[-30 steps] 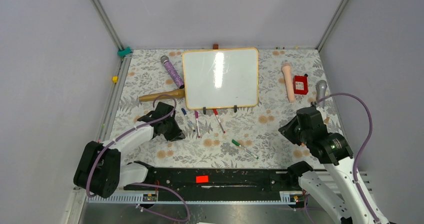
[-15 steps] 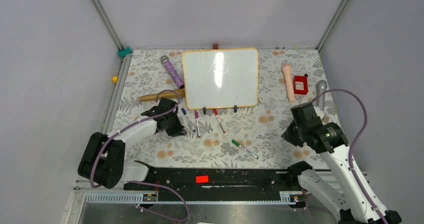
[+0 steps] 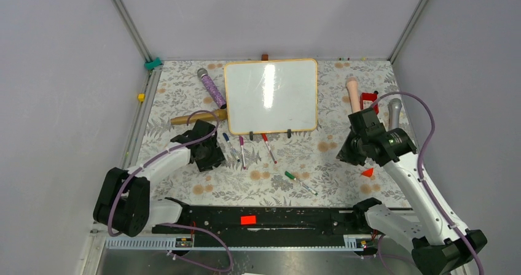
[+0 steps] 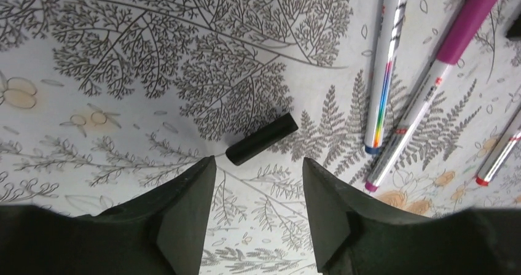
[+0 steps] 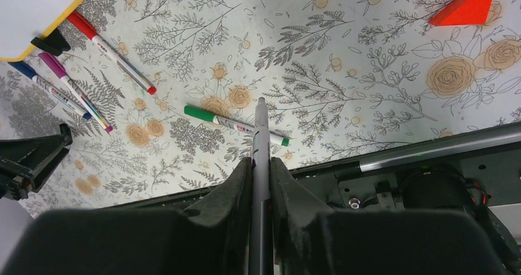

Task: Write a sentence on the whiteboard
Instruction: Place the pen cap at the center of the board, then adjust the whiteboard at the center of the board.

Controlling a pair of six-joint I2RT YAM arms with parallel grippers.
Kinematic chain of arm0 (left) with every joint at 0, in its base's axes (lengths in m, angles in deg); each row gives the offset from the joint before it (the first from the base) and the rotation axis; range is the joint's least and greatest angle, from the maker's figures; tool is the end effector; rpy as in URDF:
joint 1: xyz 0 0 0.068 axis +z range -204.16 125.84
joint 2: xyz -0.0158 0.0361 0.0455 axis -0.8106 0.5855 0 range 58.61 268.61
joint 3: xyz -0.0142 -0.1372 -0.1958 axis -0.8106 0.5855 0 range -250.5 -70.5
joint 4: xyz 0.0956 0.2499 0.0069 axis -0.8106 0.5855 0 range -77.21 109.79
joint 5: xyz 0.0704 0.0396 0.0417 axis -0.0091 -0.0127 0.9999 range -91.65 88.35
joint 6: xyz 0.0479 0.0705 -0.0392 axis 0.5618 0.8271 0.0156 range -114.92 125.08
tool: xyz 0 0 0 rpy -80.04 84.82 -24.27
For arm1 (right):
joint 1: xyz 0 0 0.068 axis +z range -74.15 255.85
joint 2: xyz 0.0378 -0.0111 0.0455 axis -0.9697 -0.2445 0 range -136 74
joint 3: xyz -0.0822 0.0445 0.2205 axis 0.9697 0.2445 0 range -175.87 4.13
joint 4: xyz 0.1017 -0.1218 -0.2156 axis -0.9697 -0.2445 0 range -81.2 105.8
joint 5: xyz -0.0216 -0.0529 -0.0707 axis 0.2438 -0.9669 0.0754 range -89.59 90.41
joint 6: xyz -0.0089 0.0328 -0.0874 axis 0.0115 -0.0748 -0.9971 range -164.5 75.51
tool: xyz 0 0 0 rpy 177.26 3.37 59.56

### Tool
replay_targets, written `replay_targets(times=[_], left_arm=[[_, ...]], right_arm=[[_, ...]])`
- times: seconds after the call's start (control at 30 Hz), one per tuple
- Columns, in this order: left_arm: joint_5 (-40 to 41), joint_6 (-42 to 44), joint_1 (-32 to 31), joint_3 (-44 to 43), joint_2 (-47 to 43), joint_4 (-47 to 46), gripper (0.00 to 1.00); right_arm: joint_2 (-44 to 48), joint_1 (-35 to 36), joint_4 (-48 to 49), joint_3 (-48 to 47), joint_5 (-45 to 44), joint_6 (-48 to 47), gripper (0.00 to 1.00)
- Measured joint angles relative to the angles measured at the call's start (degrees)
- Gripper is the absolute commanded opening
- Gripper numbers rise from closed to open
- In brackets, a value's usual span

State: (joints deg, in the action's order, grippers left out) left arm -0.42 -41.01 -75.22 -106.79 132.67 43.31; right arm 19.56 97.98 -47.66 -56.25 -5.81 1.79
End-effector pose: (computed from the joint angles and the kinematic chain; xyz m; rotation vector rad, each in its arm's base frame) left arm 0.2353 -0.0886 0.0801 -0.6126 2.7337 -0.2720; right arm 0.2031 0.0728 0.2526 0.5835 2.5305 0.3084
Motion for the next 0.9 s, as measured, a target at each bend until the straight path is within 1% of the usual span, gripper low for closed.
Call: replay_targets(times=[0.13, 0.33, 0.43, 0.6, 0.77, 0.8, 0.87, 0.9], left_arm=[[-0.35, 1.66, 0.00, 0.11, -4.13, 3.23, 0.60], [-3.04, 4.28, 0.00, -0.70, -10.97, 7.17, 0.68], [-5.09, 4.52, 0.00, -0.70, -15.91, 7.56, 0.68], [-7.43, 4.94, 0.00, -0.70, -21.73, 7.61, 0.69], [-9.64, 6.34, 0.00, -0.70, -25.11, 7.39, 0.69], [-10.51, 6.71, 0.00, -0.68, -25.75, 7.04, 0.71], [-12.55, 7.28, 0.00, -0.61, -26.88, 6.03, 0.79], [-13.53, 7.50, 0.00, -0.61, -27.47, 5.42, 0.85]], right_arm=[[-0.92, 0.00, -0.15, 0.00, 1.55, -1.90, 0.00], [-7.50, 0.07, -2.05, -1.88, 5.97, -5.49, 0.00], [-12.02, 0.57, -4.20, -6.23, 5.95, -6.23, 0.00], [-17.27, 0.94, -8.26, -14.23, 5.16, -6.45, 0.00], [-22.93, 1.07, -15.26, -24.00, -1.01, -6.43, 0.00], [-23.56, 1.07, -16.09, -24.96, -2.10, -6.73, 0.00], [-23.98, 1.07, -16.81, -25.16, -2.29, -7.65, 0.00], [-24.02, 1.07, -16.90, -25.14, -2.03, -8.07, 0.00]])
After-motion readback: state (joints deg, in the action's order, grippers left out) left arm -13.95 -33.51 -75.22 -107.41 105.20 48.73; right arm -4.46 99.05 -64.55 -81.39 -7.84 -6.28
